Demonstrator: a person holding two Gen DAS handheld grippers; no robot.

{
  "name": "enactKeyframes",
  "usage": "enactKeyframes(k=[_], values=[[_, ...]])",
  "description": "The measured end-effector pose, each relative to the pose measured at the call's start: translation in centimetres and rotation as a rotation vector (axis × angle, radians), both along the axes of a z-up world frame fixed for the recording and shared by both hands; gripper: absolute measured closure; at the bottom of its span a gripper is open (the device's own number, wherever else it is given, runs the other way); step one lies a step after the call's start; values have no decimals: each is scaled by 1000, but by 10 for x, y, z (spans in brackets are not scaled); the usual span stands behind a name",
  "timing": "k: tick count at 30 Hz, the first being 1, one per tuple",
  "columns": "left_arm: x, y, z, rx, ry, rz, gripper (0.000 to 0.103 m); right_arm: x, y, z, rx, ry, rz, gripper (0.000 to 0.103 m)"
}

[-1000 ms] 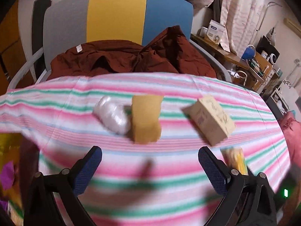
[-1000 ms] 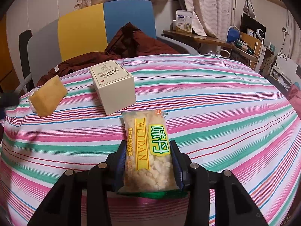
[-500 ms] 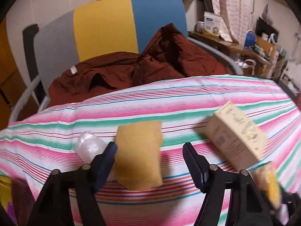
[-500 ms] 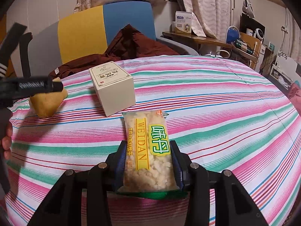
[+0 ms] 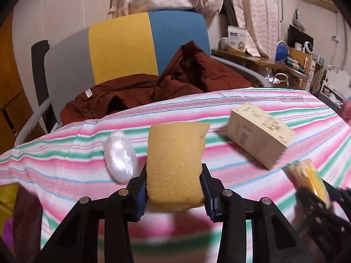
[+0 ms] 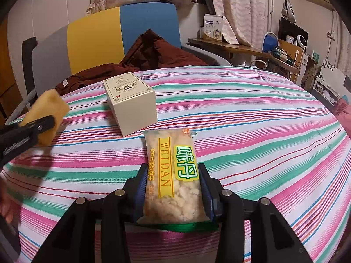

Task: Organize objects
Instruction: 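Grasp the small yellow sponge block with the left tool, then carry the sponge block toward the gold tray with the left tool while the right tool holds the WEIDAN bag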

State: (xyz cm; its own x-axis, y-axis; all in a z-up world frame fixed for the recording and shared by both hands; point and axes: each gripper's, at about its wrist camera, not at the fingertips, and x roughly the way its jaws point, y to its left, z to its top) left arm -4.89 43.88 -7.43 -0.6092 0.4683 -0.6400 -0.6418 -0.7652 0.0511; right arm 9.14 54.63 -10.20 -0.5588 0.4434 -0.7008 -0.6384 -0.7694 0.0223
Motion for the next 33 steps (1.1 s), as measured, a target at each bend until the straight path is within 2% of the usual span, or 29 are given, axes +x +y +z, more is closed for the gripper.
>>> enactKeyframes(k=[8, 14, 20, 25, 33], values=[[49, -48, 5, 70, 9, 1, 61, -1, -2, 1, 22, -14, -9, 60], [58, -73, 9, 115, -42, 30, 61, 1, -5, 5, 44, 2, -12, 60], [73, -104, 19, 165, -86, 29, 61, -3, -16, 11, 121, -4, 4, 60], [78, -135, 37, 215, -85, 45, 61, -6, -22, 12, 154, -15, 16, 60], [60, -197, 61, 281, -89, 170, 60, -2, -34, 19, 202, 21, 63, 60]])
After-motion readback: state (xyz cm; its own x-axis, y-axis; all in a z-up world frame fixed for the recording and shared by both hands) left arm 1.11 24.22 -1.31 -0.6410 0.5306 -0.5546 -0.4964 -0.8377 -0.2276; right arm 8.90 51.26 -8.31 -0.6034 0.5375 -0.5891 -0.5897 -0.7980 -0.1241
